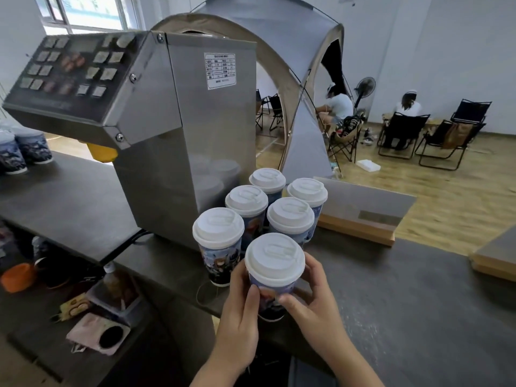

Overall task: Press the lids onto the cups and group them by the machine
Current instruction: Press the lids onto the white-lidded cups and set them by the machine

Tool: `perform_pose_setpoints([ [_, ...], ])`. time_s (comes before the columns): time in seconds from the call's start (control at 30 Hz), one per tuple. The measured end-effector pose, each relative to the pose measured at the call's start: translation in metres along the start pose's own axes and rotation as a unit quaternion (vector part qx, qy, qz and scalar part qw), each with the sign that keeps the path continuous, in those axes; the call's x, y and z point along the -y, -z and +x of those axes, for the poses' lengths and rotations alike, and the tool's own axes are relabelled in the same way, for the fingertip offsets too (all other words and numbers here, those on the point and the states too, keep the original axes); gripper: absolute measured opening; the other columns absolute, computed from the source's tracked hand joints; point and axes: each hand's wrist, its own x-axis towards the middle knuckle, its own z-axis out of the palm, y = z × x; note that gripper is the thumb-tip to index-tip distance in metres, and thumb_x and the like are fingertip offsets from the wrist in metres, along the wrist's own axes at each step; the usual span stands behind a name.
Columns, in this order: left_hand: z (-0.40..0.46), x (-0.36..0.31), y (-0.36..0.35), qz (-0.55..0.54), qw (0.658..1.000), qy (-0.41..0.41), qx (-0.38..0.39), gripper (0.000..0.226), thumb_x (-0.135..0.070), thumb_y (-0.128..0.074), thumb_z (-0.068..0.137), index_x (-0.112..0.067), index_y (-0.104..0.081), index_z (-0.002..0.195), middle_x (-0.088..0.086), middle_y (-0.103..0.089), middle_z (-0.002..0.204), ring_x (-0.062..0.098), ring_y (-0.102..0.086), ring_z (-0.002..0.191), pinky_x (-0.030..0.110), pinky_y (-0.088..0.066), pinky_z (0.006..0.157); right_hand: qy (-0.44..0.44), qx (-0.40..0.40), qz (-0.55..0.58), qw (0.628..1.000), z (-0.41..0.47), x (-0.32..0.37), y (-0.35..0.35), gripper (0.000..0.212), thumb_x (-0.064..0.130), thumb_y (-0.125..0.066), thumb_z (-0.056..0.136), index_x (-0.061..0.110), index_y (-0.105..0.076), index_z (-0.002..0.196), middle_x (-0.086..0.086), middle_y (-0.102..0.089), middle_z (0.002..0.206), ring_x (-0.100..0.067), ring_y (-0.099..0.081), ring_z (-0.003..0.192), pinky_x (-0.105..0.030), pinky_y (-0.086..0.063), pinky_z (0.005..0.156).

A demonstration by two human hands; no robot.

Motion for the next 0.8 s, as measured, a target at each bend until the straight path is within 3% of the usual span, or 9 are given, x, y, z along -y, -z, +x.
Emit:
perform_pose_setpoints([
  [0.07, 0.003, 0.0, 0.001, -0.002, 1.0, -0.004, 0.008, 0.053, -0.042, -0.042, 0.097, -0.018, -0.038, 0.145, -0.017, -0.049, 0.143, 0.006, -0.042, 0.137, 0.012, -0.033, 0.106, -0.01, 0.012, -0.01, 1.0, 0.0, -0.003, 0.002, 0.078, 0.018, -0.084, 0.072, 0.033, -0.041, 0.135, 0.03, -0.054, 0.126, 0.001, -0.051, 0.123, -0.022, -0.05, 0.094],
  [0.13, 0.007, 0.001, 0.001, -0.009, 1.0, 0.001, 0.016, 0.052, -0.042, -0.041, 0.099, -0.019, -0.036, 0.145, -0.018, -0.048, 0.144, 0.005, -0.04, 0.138, 0.011, -0.032, 0.106, -0.005, 0.005, -0.015, 1.0, 0.003, -0.005, 0.001, 0.08, 0.006, -0.083, 0.073, 0.034, -0.041, 0.135, 0.029, -0.055, 0.125, 0.0, -0.051, 0.124, -0.024, -0.051, 0.095],
  [0.27, 0.01, 0.007, -0.001, -0.021, 0.999, 0.024, 0.023, 0.046, -0.026, -0.038, 0.099, -0.024, -0.034, 0.145, -0.027, -0.046, 0.143, -0.004, -0.036, 0.138, 0.007, -0.029, 0.105, -0.009, -0.018, -0.016, 1.0, 0.007, -0.009, 0.0, 0.08, 0.008, -0.084, 0.071, 0.032, -0.042, 0.135, 0.027, -0.055, 0.126, -0.002, -0.052, 0.123, -0.026, -0.051, 0.096],
  [0.37, 0.012, 0.01, -0.003, -0.017, 0.999, 0.038, 0.014, 0.053, -0.03, -0.037, 0.098, -0.022, -0.029, 0.15, -0.017, -0.037, 0.154, -0.003, -0.029, 0.143, 0.007, -0.025, 0.109, -0.01, -0.028, -0.018, 0.999, 0.007, -0.01, -0.002, 0.08, 0.009, -0.084, 0.072, 0.036, -0.042, 0.134, 0.027, -0.055, 0.127, -0.001, -0.051, 0.123, -0.025, -0.051, 0.095],
  [0.57, 0.013, 0.013, -0.005, 0.0, 0.999, 0.037, -0.006, 0.056, -0.033, -0.036, 0.099, -0.019, -0.027, 0.153, -0.013, -0.034, 0.157, -0.003, -0.026, 0.145, 0.01, -0.023, 0.113, -0.003, -0.044, -0.014, 0.999, 0.008, -0.01, -0.01, 0.079, 0.006, -0.083, 0.073, 0.037, -0.042, 0.133, 0.028, -0.054, 0.126, 0.001, -0.05, 0.123, -0.018, -0.05, 0.092],
  [0.8, 0.011, 0.005, -0.005, 0.0, 0.999, 0.041, -0.014, 0.047, -0.033, -0.035, 0.102, -0.029, -0.031, 0.149, -0.019, -0.035, 0.153, -0.011, -0.026, 0.141, 0.003, -0.022, 0.108, 0.004, -0.053, -0.007, 0.999, 0.007, -0.012, -0.013, 0.079, 0.006, -0.082, 0.074, 0.037, -0.041, 0.134, 0.023, -0.053, 0.129, 0.004, -0.05, 0.121, -0.014, -0.049, 0.089],
])
